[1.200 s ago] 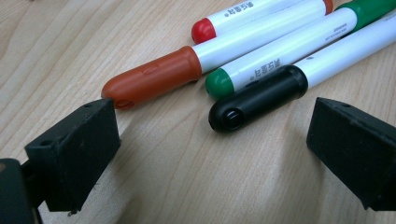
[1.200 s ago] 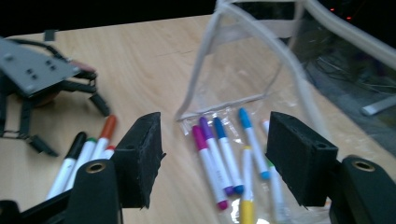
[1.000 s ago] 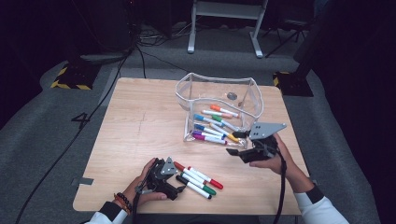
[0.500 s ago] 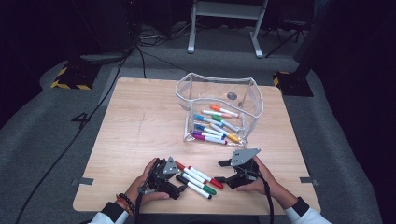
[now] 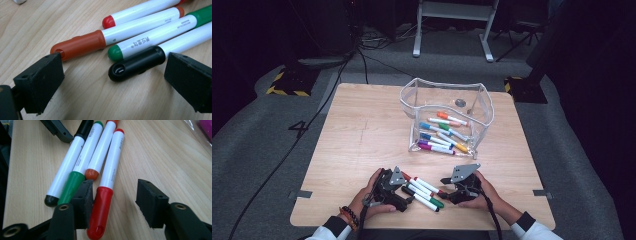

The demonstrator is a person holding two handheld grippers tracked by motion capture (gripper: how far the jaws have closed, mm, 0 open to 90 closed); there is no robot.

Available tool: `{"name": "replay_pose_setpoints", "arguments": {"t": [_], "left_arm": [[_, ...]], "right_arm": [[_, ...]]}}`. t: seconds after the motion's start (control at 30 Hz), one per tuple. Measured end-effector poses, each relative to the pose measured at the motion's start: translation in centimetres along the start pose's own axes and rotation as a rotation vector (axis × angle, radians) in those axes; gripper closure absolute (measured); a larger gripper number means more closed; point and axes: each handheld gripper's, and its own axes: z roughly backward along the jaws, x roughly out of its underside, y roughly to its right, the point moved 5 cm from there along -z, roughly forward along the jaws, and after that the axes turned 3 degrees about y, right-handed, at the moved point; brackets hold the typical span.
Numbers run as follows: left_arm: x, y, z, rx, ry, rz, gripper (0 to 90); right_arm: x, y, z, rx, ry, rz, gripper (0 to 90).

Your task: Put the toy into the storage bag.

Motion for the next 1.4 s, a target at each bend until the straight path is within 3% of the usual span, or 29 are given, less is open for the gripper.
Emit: {"name": "replay_pose_setpoints", "arguments": {"t": [0.2, 0.4, 0.57, 0.87, 1.2, 1.4], "left_arm": [[-0.7, 0.1, -0.7, 0.004, -0.001, -0.002, 2.7], [-0.8, 0.0, -0.8, 0.007, -0.001, -0.009, 2.7], [-0.5, -0.3, -0.5, 0.015, -0.002, -0.012, 2.7], [-0.3, -0.4, -0.3, 0.01, 0.0, -0.006, 2.7], [0.0, -0.6, 0.0, 0.004, -0.002, -0.001, 2.7], [-0.1, -0.7, -0.1, 0.006, -0.002, -0.004, 2.6]], "right_arm": [[0.7, 1.5, 0.0, 0.062, -0.018, -0.017, 56.4], [1.3, 3.0, 0.5, 0.081, 0.006, -0.044, 64.3], [1.4, 3.8, 0.6, 0.09, 0.01, -0.016, 74.8], [1.4, 4.9, 1.2, 0.112, -0.012, -0.003, 75.3], [-0.4, 5.7, 3.8, 0.152, 0.045, 0.042, 75.4], [-2.8, 6.3, 5.8, 0.172, 0.108, 0.069, 75.4]]}}
